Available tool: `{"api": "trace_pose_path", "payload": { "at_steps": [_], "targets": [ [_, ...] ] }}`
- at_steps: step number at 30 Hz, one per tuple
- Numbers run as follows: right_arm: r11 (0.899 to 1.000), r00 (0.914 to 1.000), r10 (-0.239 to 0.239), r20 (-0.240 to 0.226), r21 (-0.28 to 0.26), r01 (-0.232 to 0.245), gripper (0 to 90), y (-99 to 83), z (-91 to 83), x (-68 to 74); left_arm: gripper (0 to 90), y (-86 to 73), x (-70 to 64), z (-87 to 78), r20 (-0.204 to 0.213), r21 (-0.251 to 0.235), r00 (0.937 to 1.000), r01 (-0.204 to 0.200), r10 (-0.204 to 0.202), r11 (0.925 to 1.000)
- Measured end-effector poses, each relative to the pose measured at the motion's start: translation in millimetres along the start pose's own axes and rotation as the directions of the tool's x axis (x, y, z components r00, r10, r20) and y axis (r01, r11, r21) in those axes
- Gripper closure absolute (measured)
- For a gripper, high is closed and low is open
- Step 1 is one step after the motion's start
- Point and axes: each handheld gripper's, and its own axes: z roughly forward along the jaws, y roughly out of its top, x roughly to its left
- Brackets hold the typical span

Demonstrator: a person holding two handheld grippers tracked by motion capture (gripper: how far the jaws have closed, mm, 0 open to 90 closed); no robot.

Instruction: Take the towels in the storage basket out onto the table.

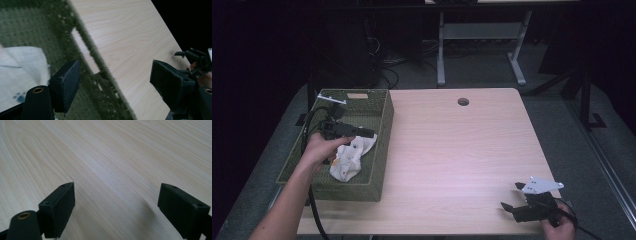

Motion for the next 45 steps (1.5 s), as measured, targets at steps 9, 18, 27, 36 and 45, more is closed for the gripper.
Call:
{"api": "trace_pose_path", "payload": {
  "at_steps": [9, 18, 27, 36, 45],
  "targets": [
    [1.000, 1.0000, 0.000, 0.000, 0.000, 0.000, 14.0, 0.0, 0.0, 0.3, 23.8, -12.2, 27.6, -4.5, -0.090, 0.008, 0.9945, 0.054, -0.053, 0.9985],
    [1.000, 1.0000, 0.006, 0.000, -0.002, -0.006, 14.0, -0.2, -0.4, 0.3, 23.8, -23.8, 50.0, 1.8, -0.184, 0.058, 0.9793, 0.097, -0.085, 0.9935],
    [1.000, 1.0000, -0.002, -0.001, 0.000, 0.002, 14.0, -0.2, -0.1, 0.1, 24.6, -31.5, 63.7, 7.4, -0.297, 0.149, 0.9516, 0.130, -0.081, 0.9803],
    [1.000, 1.0000, -0.001, -0.005, 0.000, 0.001, 14.0, 0.1, 0.3, 0.8, 30.1, -32.5, 67.8, 17.5, -0.351, 0.207, 0.9339, 0.150, -0.070, 0.9669],
    [1.000, 1.0000, -0.003, -0.006, 0.001, 0.003, 14.0, 0.1, 0.3, 1.0, 39.6, -36.8, 73.3, 38.7, -0.431, 0.339, 0.9025, 0.169, -0.007, 0.9254]
  ]
}}
